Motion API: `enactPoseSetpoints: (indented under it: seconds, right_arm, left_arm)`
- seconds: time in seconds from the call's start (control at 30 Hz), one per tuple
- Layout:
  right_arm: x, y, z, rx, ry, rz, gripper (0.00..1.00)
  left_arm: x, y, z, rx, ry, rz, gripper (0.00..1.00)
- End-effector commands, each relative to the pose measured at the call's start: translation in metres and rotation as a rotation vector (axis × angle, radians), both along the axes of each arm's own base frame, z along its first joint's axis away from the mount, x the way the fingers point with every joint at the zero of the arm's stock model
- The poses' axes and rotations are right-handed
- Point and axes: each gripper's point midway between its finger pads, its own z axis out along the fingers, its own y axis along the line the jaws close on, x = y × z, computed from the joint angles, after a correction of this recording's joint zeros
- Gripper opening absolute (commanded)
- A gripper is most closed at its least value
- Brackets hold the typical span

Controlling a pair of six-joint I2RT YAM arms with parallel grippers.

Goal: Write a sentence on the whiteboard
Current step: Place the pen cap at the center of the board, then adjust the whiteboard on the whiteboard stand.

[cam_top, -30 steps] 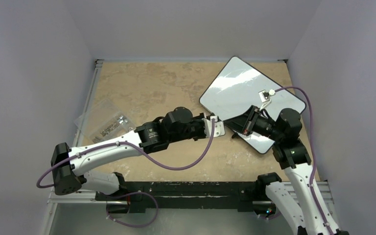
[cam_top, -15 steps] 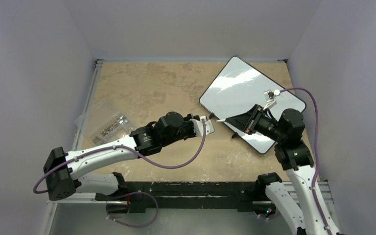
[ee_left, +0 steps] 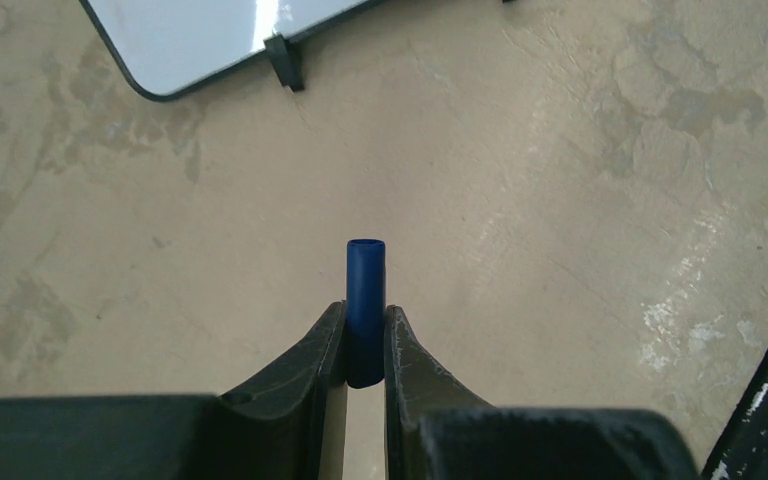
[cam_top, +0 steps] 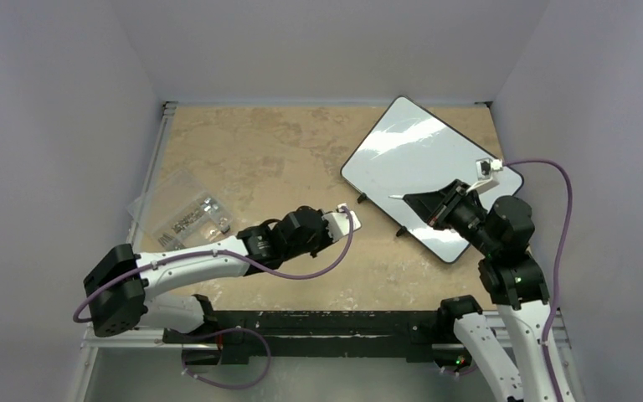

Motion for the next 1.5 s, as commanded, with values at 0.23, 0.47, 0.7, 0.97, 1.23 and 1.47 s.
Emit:
enactPoseSetpoints:
  seconds: [0.23,0.47,0.7,0.97,1.23,1.47]
  right_arm:
    - [0.010,-0.029,0.016,-0.038,-0.088,-0.181,0.00]
    - [0.014,-0.055,0.040,-0.099,-0.145,-0.320,0.00]
    - [0.012,-0.066,0.044,-0.132,-0.152,-0.371,0.00]
    - [0.015,-0.091,0.051,-0.202,-0.141,-0.498,0.00]
    - [0.024,-0.102,0.091,-0.189,-0.205,-0.573,0.00]
    - [0.023,-0.096,0.098,-0.174,-0.221,-0.544,0.00]
  left_arm:
    - [-0.015,-0.016,-0.058,-0.080,0.197,0.043,0.00]
    - [-0.018,-0.022,-0.089,-0.114,0.296,0.111,0.03]
    - [-0.013,-0.022,-0.106,-0.071,0.313,0.152,0.35]
    - [-0.002,-0.040,-0.059,-0.102,0.277,0.136,0.62]
    - [0.052,-0.071,0.038,-0.220,0.229,0.099,0.62]
    - [0.135,-0.083,0.092,-0.389,0.340,0.016,0.63]
